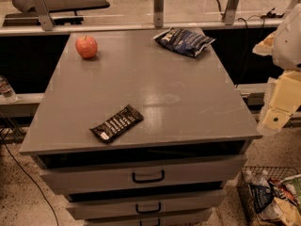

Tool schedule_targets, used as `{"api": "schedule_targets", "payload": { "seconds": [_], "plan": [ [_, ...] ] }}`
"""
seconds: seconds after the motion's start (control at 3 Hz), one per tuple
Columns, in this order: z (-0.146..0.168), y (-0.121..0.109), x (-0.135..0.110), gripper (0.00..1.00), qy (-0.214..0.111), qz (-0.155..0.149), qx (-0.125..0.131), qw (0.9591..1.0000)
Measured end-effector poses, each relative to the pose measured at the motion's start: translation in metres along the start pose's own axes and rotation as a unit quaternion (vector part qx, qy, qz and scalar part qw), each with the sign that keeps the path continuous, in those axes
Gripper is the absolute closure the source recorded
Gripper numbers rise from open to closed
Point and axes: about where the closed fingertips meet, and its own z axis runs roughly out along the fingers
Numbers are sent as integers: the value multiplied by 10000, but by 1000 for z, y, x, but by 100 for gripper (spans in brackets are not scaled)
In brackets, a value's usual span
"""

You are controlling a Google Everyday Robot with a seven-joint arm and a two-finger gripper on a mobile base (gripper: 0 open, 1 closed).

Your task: Pick blue chip bag

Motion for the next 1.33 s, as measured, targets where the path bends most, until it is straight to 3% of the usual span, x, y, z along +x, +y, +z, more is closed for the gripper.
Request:
{"api": "schedule_targets", "payload": {
  "seconds": [0.33,0.67,1.0,1.33],
  "plan": [
    [0,-2,0,0,-17,-1,23,10000],
    [18,-42,-5,0,-289,-15,264,9992],
    [56,-122,-22,0,-923,18,710,9932],
    [84,-194,-48,0,-1524,101,1143,9816]
  ]
}}
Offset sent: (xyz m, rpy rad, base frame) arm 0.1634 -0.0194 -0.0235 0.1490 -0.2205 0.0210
